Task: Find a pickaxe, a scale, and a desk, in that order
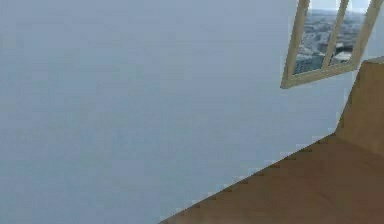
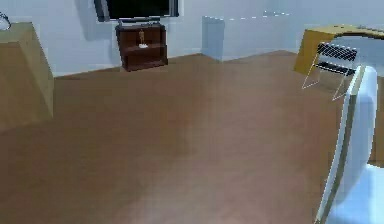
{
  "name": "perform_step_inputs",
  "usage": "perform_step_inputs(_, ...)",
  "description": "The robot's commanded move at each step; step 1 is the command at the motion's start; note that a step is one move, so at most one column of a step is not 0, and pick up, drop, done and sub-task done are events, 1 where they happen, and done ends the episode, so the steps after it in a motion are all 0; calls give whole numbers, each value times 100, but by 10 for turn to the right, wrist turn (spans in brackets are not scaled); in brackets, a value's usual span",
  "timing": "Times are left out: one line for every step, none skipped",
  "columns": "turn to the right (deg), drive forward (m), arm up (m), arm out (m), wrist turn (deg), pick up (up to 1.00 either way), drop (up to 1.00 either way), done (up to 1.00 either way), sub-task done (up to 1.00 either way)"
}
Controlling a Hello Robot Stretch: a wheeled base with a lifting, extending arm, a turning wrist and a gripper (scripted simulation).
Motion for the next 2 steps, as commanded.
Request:
perform_step_inputs(450, 0, 0, 0, 0, 0, 0, 0, 0)
perform_step_inputs(210, 0, 0, 0, 0, 0, 0, 0, 0)
